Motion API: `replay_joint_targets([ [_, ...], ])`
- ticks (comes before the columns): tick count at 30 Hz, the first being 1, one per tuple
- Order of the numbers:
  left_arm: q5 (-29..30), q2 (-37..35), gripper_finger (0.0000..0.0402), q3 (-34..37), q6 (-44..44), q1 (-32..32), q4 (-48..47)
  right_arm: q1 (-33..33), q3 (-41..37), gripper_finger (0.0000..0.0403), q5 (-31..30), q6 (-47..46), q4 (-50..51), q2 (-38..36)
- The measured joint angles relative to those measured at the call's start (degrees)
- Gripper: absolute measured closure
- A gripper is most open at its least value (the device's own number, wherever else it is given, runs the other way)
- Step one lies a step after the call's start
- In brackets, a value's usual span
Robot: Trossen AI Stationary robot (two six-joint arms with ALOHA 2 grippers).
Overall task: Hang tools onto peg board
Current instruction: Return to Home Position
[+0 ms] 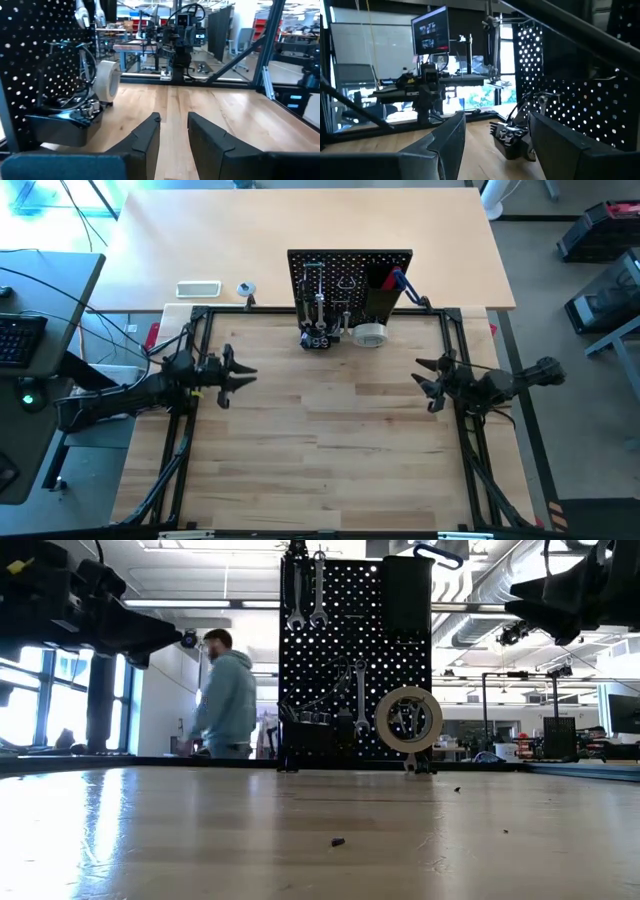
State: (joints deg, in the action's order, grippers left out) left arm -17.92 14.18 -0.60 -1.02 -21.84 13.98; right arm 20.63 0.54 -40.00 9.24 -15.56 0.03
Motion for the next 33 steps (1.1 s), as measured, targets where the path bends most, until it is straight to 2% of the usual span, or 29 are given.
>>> replay_joint_targets([
  [14,-3.8,-6.2,0.0320,-0.1,-0.3,-2.8,-7.3,0.0,0.0,0.0193,-2.1,1.2,2.2,0.0],
  [18,-3.9,-6.6,0.0320,-0.1,-1.5,-2.8,-9.7,0.0,0.0,0.0193,-3.7,1.1,2.2,0.0],
  [24,-3.8,-6.5,0.0320,-0.1,-3.8,-2.8,-10.5,0.0,0.0,0.0193,-9.3,3.7,2.8,0.1],
  [33,-3.8,-6.5,0.0320,-0.1,-9.4,-2.8,-10.6,0.0,0.0,0.0193,-9.4,6.2,2.9,0.2],
])
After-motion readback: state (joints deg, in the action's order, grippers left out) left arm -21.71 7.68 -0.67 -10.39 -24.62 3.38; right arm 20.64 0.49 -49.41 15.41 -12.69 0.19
